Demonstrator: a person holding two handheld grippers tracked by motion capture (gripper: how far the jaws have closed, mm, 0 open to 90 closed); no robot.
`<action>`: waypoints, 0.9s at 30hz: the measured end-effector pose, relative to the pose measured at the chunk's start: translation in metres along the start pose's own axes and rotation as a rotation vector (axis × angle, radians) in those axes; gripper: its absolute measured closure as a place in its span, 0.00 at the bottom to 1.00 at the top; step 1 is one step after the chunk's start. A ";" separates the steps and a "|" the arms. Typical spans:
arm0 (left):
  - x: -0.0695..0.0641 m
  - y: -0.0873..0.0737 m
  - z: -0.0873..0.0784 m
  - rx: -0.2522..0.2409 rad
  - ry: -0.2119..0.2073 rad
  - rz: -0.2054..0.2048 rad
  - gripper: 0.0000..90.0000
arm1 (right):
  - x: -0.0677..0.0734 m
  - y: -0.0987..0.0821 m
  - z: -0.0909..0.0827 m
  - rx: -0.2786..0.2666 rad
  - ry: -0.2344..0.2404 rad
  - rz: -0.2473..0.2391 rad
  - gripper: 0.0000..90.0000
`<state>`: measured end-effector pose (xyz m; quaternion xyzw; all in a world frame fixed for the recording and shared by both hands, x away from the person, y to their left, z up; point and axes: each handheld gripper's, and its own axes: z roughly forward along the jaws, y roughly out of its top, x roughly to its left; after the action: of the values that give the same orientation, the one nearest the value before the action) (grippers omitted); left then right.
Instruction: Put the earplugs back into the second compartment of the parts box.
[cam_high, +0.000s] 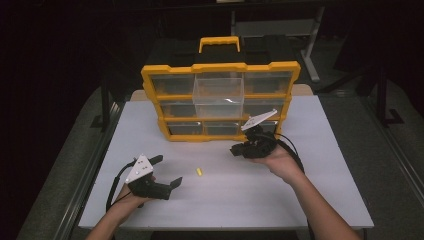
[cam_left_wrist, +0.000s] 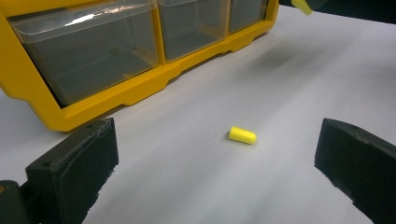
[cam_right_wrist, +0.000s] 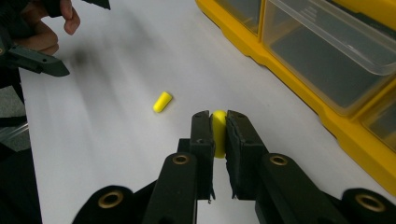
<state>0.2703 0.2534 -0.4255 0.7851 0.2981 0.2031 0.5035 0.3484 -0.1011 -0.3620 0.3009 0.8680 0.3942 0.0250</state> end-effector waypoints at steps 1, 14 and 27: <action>0.000 0.000 0.000 0.000 0.000 0.000 0.00 | 0.000 0.000 -0.002 0.003 0.000 0.000 0.89; 0.000 0.000 0.000 0.002 -0.002 -0.002 0.00 | -0.005 0.012 -0.031 0.001 0.000 -0.018 0.89; 0.000 -0.001 0.001 0.004 -0.004 -0.001 0.00 | -0.009 0.036 -0.066 -0.001 -0.005 -0.045 0.89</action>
<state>0.2707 0.2531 -0.4262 0.7865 0.2979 0.2006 0.5025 0.3552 -0.1318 -0.2934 0.2822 0.8744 0.3931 0.0360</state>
